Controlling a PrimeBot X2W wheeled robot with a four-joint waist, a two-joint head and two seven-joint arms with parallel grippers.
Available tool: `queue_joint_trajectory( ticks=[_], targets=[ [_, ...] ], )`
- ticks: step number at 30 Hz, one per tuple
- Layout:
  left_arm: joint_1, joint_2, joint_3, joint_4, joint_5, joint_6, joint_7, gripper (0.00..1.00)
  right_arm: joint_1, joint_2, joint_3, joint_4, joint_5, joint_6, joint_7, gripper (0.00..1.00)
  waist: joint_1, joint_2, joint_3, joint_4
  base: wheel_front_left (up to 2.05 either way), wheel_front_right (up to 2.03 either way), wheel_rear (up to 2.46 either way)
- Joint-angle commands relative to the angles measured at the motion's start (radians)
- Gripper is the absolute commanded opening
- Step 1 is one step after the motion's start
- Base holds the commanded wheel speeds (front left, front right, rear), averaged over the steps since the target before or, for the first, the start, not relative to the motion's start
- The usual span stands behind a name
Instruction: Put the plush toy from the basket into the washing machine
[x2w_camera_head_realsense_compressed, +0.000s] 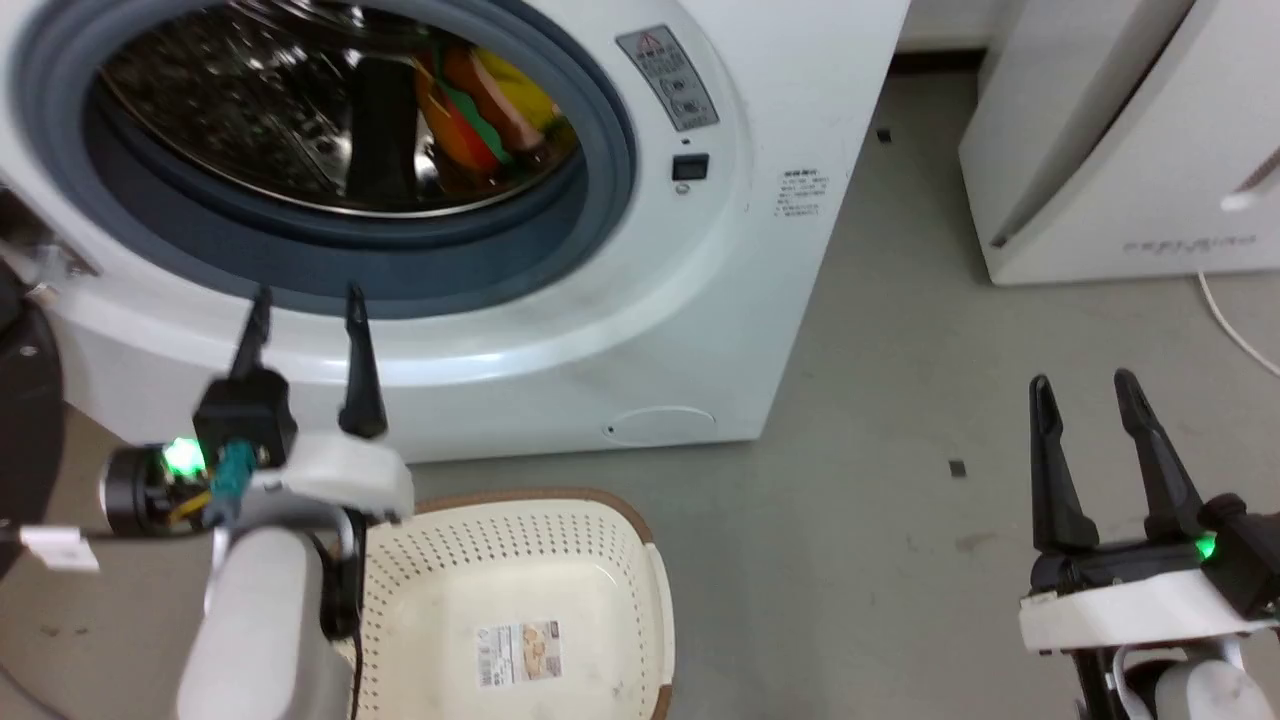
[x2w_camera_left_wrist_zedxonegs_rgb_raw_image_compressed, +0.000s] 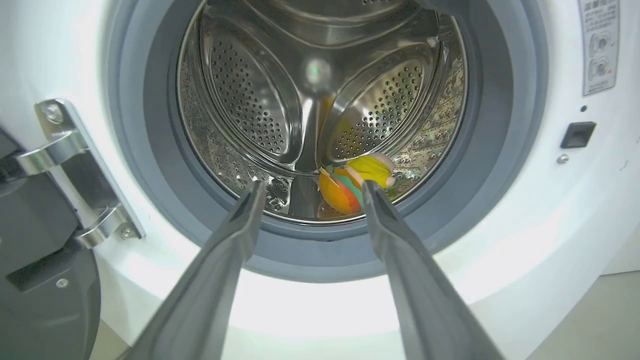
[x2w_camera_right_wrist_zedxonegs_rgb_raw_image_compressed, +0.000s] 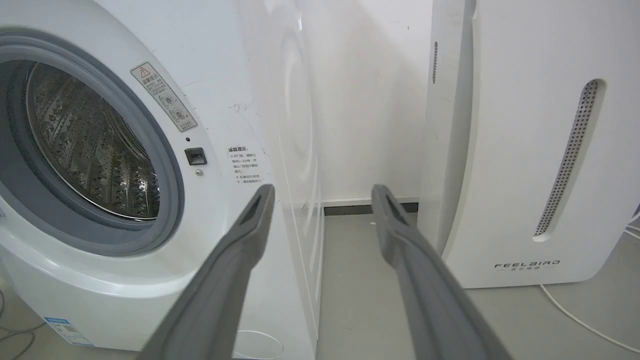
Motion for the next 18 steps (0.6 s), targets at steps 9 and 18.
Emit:
queue_joint_trajectory(
  ticks=[9,18],
  targets=[
    [0.197,-0.06,0.028,-0.127,-0.044,-0.062,-0.004,1.0,0.076,0.0,-0.022,0.001,-0.037,-0.001,-0.004,1.0,0.0002,0.0,-0.1,0.057,0.0,0.0,0.0],
    [0.36,-0.081,0.021,-0.188,-0.01,-0.063,-0.004,1.0,0.14,0.0,-0.027,0.011,-0.046,-0.001,-0.004,1.0,0.0002,0.0,-0.169,0.08,0.0,0.0,0.0]
  ],
)
